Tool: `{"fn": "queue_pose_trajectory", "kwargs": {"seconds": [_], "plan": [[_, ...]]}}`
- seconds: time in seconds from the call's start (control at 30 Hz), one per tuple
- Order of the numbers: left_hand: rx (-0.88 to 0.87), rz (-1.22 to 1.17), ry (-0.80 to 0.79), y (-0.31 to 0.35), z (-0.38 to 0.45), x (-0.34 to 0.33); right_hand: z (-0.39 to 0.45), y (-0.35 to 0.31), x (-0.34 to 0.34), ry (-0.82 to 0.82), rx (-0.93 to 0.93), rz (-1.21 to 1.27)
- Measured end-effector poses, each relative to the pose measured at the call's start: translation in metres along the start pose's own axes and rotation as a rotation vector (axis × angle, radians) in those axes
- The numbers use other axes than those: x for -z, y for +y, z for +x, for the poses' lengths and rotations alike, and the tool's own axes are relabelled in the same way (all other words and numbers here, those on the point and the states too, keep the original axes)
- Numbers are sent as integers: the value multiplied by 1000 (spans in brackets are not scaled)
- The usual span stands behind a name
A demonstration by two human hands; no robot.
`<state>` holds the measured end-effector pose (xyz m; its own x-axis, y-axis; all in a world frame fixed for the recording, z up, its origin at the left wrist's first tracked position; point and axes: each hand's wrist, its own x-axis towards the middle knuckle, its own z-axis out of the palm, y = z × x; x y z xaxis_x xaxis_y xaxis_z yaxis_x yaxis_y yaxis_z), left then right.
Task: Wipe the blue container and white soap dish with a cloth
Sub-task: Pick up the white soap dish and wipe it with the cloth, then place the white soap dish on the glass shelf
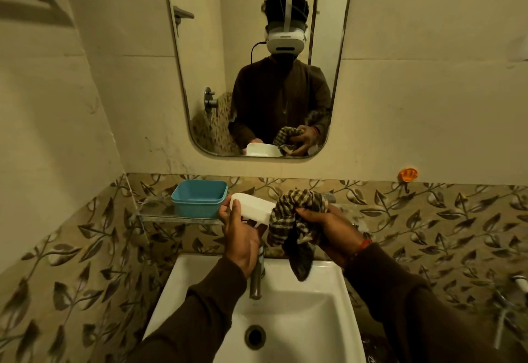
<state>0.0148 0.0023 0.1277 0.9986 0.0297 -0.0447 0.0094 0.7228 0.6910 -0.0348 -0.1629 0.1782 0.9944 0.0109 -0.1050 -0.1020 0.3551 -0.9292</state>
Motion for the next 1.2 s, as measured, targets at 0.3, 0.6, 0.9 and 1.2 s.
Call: {"fn": "queue_pose_trajectory", "kwargs": {"seconds": [0.3, 0.6, 0.9, 1.2], "plan": [[12, -37, 110, -13, 20, -1, 13, 26, 3, 191, 62, -69], [16, 208, 88, -17, 40, -14, 33, 36, 11, 185, 27, -78], [110, 985, -25, -7, 55, -35, 60, 27, 25, 208, -48, -125], [4, 983, -33, 7, 42, -37, 44, 21, 30, 276, 97, -196]]}}
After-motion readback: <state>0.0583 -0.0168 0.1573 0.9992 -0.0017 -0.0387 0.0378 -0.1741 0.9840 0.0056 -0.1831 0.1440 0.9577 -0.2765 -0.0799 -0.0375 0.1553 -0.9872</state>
